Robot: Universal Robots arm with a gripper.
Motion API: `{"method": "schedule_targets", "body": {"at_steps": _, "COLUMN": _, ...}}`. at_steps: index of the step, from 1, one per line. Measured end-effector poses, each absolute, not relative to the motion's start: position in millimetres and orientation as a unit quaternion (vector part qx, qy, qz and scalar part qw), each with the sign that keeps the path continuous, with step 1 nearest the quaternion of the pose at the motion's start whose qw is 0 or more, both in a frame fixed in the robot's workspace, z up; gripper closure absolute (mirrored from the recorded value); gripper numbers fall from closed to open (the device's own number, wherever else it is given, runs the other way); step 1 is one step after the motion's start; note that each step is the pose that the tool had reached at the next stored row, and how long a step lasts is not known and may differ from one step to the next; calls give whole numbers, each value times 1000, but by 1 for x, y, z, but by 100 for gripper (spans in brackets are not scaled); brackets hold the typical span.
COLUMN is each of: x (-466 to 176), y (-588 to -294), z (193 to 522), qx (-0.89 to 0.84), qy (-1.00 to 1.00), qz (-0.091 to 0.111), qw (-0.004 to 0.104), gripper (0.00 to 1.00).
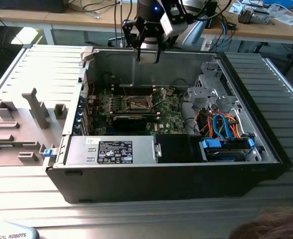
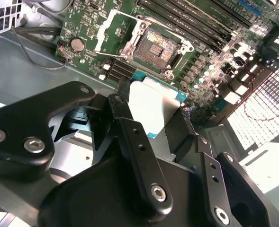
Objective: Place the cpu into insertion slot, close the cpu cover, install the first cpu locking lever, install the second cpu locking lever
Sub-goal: 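Place the cpu into insertion slot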
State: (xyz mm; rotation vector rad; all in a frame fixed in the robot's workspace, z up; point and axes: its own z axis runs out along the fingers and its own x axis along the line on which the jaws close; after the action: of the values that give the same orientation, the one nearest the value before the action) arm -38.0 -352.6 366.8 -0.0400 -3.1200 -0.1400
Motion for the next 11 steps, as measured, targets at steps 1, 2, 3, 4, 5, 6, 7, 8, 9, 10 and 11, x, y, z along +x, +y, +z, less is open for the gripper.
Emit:
{"method": "schedule_targets", "body": {"at_steps": 1, "x": -38, "y": -353, "z": 367, "qx": -13, "qy": -999, "qz": -45, "qw": 9, "gripper": 46}}
{"method": "schedule_targets", "body": {"at_steps": 2, "x": -38, "y": -353, "z": 366, "qx": -13, "qy": -999, "qz": -45, "qw": 9, "gripper": 46}}
{"method": "schedule_targets", "body": {"at_steps": 3, "x": -38, "y": -353, "z": 366, "qx": -13, "qy": -999, "qz": -45, "qw": 9, "gripper": 46}}
{"method": "schedule_targets", "body": {"at_steps": 4, "x": -38, "y": -353, "z": 366, "qx": -13, "qy": -999, "qz": -45, "qw": 9, "gripper": 46}}
{"method": "schedule_targets", "body": {"at_steps": 5, "x": -38, "y": -353, "z": 366, "qx": -13, "qy": -999, "qz": -45, "qw": 9, "gripper": 46}}
{"method": "schedule_targets", "body": {"at_steps": 6, "x": -38, "y": -353, "z": 366, "qx": -13, "qy": -999, "qz": -45, "qw": 9, "gripper": 46}}
{"method": "schedule_targets", "body": {"at_steps": 7, "x": -38, "y": -353, "z": 365, "qx": -13, "qy": -999, "qz": -45, "qw": 9, "gripper": 46}}
{"method": "schedule_targets", "body": {"at_steps": 8, "x": -38, "y": -353, "z": 365, "qx": -13, "qy": -999, "qz": -45, "qw": 9, "gripper": 46}}
{"method": "schedule_targets", "body": {"at_steps": 9, "x": -38, "y": -353, "z": 365, "qx": -13, "qy": -999, "qz": -45, "qw": 9, "gripper": 46}}
{"method": "schedule_targets", "body": {"at_steps": 10, "x": -38, "y": -353, "z": 365, "qx": -13, "qy": -999, "qz": -45, "qw": 9, "gripper": 46}}
{"method": "schedule_targets", "body": {"at_steps": 11, "x": -38, "y": -353, "z": 365, "qx": -13, "qy": -999, "qz": -45, "qw": 9, "gripper": 46}}
